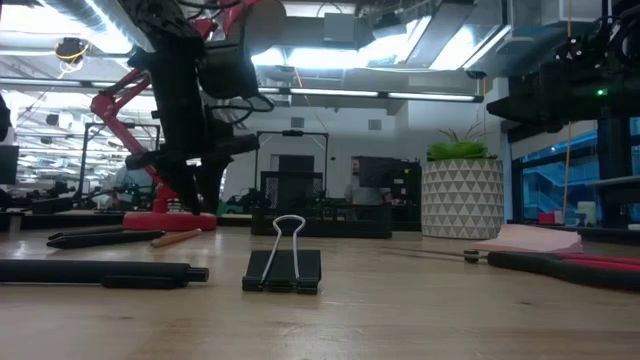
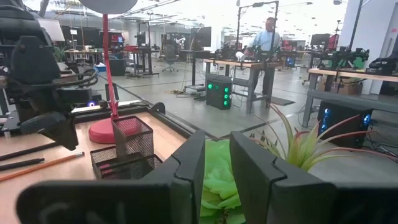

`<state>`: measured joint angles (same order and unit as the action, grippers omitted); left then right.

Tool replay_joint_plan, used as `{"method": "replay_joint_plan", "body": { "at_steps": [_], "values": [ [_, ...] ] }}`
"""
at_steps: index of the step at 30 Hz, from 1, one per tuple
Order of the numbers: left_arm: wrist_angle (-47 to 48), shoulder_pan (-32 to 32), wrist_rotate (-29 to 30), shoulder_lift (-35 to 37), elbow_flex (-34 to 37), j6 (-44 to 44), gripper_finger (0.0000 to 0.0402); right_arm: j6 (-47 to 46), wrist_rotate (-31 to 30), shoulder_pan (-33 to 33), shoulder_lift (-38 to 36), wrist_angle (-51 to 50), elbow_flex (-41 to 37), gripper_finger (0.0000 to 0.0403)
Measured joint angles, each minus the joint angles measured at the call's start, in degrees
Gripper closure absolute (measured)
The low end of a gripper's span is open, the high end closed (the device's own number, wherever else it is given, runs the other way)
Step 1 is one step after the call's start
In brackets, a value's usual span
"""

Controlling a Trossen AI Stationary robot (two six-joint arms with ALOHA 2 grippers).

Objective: Pick and place office supplies into organizer
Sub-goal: Put the pencil into the desk organizer

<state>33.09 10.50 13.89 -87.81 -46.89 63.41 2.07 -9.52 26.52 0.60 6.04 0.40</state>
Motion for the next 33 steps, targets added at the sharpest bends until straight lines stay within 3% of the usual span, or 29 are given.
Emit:
{"method": "replay_joint_plan", "body": {
  "at_steps": [9, 33],
  "values": [
    [3.2, 1.8, -0.2, 0.0, 0.0, 4.8, 0.0286, 0.0, 0.0, 0.0, 0.0, -0.4, 0.0, 0.0323],
    [-0.5, 6.1, -5.2, -6.5, -0.2, 3.2, 0.0286, 0.0, 0.0, 0.0, 0.0, -0.3, 0.0, 0.0323]
  ]
}}
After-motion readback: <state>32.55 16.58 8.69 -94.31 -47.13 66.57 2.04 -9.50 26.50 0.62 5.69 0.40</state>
